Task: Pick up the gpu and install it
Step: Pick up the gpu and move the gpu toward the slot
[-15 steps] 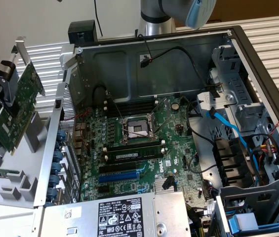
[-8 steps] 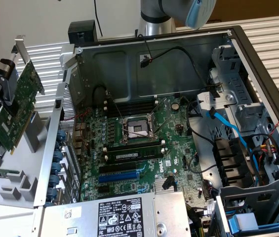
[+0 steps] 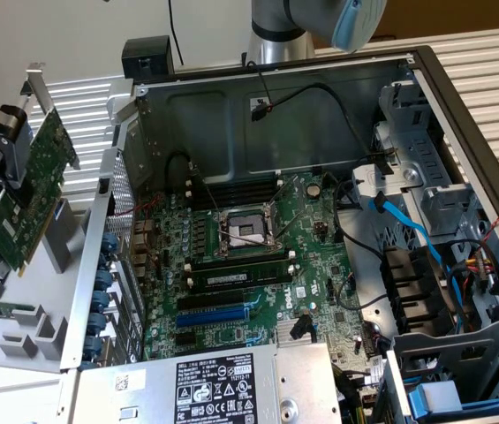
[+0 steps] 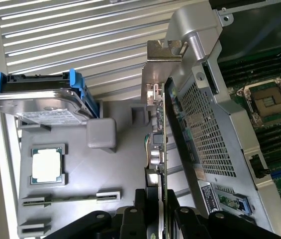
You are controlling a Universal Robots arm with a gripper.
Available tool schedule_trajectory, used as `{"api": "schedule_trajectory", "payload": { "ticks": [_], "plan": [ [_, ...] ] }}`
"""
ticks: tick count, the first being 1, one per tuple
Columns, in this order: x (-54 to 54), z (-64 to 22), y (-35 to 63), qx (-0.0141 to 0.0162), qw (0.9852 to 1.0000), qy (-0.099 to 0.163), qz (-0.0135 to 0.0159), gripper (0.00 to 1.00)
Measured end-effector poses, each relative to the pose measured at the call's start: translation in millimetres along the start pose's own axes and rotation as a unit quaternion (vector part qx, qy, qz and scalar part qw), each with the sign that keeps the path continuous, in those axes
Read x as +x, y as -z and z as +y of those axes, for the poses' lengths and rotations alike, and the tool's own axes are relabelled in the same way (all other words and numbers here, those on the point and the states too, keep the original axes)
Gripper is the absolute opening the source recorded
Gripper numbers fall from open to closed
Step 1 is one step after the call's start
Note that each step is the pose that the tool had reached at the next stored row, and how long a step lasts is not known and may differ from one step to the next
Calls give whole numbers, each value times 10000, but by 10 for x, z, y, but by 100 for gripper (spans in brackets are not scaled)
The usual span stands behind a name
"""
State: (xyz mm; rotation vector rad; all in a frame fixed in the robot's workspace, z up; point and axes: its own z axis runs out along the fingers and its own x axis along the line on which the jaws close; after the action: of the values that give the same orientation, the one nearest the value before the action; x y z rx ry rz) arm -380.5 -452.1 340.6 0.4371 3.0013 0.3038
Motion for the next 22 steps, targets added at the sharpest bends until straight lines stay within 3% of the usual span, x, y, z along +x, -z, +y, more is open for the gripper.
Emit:
{"api": "schedule_trajectory", "payload": {
  "ticks": [4,11,20,22],
  "plan": [
    [14,8,61,-12,10000,4,-36,27],
    [40,28,203,-16,10000,-3,-54,27],
    [46,56,359,-14,10000,-27,-59,27],
    [45,62,384,-7,10000,-36,-42,27]
  ]
}}
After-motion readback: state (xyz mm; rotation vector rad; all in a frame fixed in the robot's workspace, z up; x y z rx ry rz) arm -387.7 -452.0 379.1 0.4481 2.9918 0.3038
